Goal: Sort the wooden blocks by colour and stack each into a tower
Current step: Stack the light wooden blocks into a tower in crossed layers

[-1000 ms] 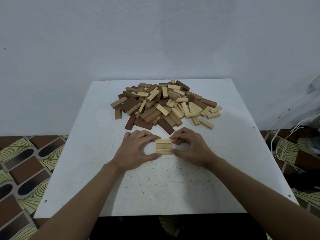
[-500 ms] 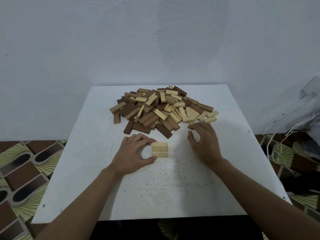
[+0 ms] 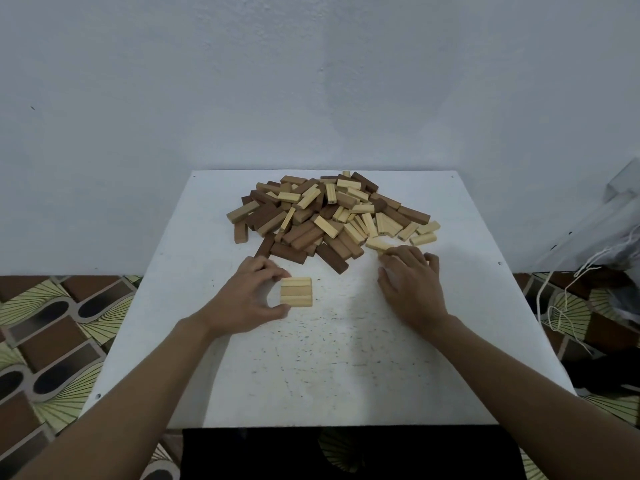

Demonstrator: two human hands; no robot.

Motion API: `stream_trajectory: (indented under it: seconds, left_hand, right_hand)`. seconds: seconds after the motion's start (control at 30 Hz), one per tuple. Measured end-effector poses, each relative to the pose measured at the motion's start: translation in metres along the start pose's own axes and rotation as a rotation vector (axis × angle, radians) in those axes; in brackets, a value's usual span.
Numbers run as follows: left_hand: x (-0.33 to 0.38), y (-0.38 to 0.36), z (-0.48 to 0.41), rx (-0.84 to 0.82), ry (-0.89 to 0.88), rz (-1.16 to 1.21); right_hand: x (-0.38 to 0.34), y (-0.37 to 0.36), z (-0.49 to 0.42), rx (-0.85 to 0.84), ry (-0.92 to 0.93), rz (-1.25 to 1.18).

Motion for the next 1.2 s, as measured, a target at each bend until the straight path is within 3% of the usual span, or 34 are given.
stream_trajectory:
  seconds: [0.13,0.33,0.53,0.7,0.77,0.87,0.97,1.2]
  left_hand:
    - [0.001,0.001,0.001,0.011,0.016,-0.008]
    - [0.004,0.001,0.007,0.001,0.044,0.058]
    - [0.043,-0.014,0.019,0.162,-0.042,0.226]
    - [0.077,-0.060,0.025,0.207,-0.180,-0.155]
    - [0.085,-0.071,0.024,0.214,-0.176,-0.282]
    - [0.095,-0.085,0.024,0.194,-0.157,-0.412]
    - [0.099,-0.088,0.024,0.206,-0.106,-0.453]
    - [0.098,-0.087,0.023,0.233,-0.075,-0.400]
  right_hand:
    - [-0.007,-0.002,0.005,0.100,0.017,-0.057]
    - [-0.016,-0.003,0.011,0.047,0.015,-0.174]
    - [-0.024,0.008,0.021,0.062,0.077,-0.389]
    - [-0.026,0.010,0.024,0.098,0.067,-0.488]
    - [-0.020,0.008,0.022,0.143,0.049,-0.392]
    - [-0.009,0.003,0.018,0.013,0.056,-0.189]
    - [-0.006,-0.001,0.019,-0.088,0.083,-0.109]
    - [-0.008,0.004,0.030,0.022,0.171,-0.183]
Point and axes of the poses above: each hand's wrist, its own z-axis away from the middle knuckle, its own y-axis out of the back of the hand, x = y × z, the point moved 1 cm from there along -z, towards the middle knuckle, and after that the axes turned 12 degrees about y, right-handed, at the moved point
